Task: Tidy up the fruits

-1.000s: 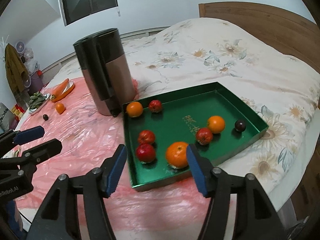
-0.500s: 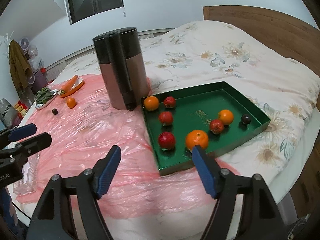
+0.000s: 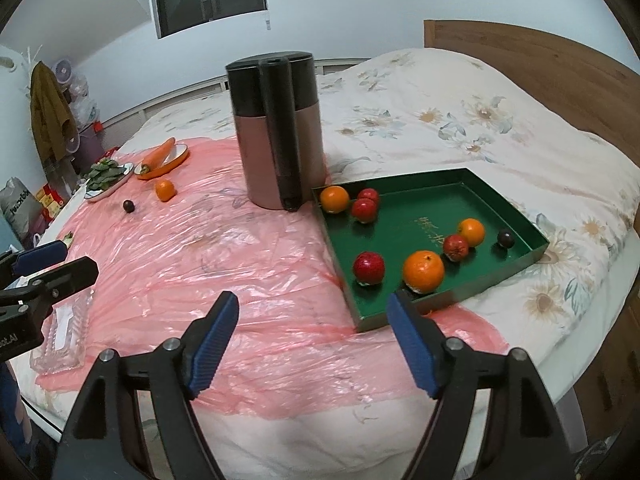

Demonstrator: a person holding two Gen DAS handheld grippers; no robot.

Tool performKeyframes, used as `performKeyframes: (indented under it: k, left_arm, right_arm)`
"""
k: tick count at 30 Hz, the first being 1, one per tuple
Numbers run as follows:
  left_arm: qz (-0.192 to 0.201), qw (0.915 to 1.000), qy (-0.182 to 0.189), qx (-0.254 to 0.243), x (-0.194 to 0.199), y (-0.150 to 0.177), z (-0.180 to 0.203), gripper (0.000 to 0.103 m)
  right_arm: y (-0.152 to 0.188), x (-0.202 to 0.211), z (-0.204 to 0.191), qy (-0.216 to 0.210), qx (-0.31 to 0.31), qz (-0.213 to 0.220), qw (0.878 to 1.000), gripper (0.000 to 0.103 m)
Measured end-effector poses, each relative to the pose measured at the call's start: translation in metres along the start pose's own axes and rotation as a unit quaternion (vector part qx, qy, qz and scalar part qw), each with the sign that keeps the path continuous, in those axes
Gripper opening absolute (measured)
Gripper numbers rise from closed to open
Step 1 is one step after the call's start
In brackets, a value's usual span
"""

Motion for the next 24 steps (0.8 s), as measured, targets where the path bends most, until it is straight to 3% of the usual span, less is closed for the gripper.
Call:
performKeyframes:
  k: [8, 24]
  left_arm:
    - [0.01, 0.9998, -0.011, 0.015, 0.018, 0.014, -0.024, 0.064]
    - [0.028, 0.9949, -0.062, 0.075, 0.058, 0.052, -0.108, 0.064]
  right_arm:
    - [0.004, 0.011, -0.026, -0.01, 0.016, 0.007, 1.0, 0.103]
    - [0.012, 0.025, -0.101, -0.037, 0.063, 0.008, 0.997, 0.103]
Point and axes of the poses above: each gripper's, at about its wrist camera, not at the fingertips, and x roughly against the way its jaws point, z to its right, y to its underside, the point moved 6 cm from there along -x, roughly the way its jaws point, and after that the axes turned 15 degrees about y, right-handed, at the moved point
